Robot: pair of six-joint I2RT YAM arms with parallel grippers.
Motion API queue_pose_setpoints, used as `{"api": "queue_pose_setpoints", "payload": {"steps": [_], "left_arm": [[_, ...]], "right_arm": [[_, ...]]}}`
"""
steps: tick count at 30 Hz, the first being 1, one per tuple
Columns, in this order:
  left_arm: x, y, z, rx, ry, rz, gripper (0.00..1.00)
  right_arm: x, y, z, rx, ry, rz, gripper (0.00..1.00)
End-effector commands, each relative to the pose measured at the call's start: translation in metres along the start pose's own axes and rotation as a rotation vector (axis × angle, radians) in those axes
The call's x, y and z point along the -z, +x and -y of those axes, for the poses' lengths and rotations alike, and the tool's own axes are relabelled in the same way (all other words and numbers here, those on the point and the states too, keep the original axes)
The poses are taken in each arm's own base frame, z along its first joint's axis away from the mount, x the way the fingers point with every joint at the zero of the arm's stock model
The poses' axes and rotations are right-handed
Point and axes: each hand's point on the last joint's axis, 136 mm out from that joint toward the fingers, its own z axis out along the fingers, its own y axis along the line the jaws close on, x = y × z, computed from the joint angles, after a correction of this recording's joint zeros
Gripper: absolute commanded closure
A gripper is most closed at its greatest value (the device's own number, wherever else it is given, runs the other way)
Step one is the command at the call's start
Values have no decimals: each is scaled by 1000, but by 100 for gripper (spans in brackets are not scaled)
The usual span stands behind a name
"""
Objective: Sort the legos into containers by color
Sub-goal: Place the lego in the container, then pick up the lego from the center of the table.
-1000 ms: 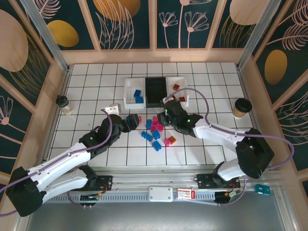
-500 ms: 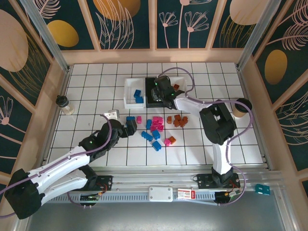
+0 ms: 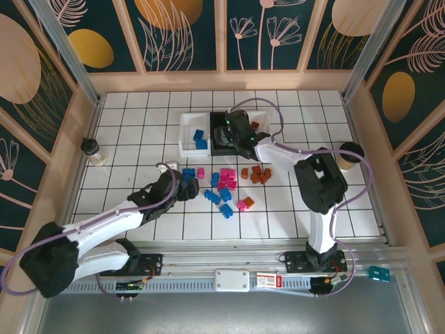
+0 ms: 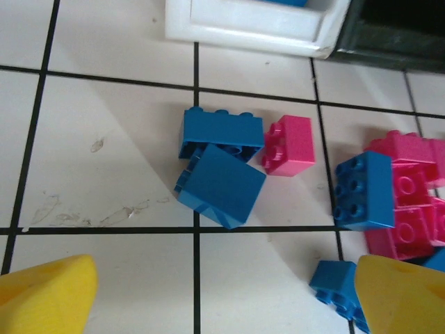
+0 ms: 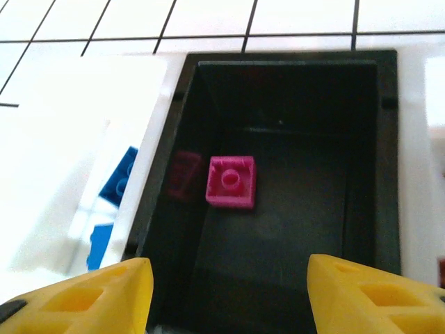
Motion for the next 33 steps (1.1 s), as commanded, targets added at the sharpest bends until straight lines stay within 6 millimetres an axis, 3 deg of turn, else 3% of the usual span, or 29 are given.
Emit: {"api": "queue_pose_setpoints", "payload": {"steps": [1,7,11,20,29,33], "left_arm": [[-13,-9,16,-32,45,-15,14],[-45,-15,16,-31,16,-39,17],[-65,-13,4,-38,-63,-69,19],[-86,-5,-8,-57,-134,-89,29],[-77,-2,-5,-48,-95,-95,62],[-54,-3,4,-16,-29,-89,66]], "right_arm": [[28,-10,-11,-28,-51,62,39],[51,2,-6,-48,-68,76,39],[62,0,-2,-47,-61,93,38],[73,-2,5,-47,-50,123,38],[77,-2,10,-56,-43,134,38],[81,0,13,-64,-44,136,38]]}}
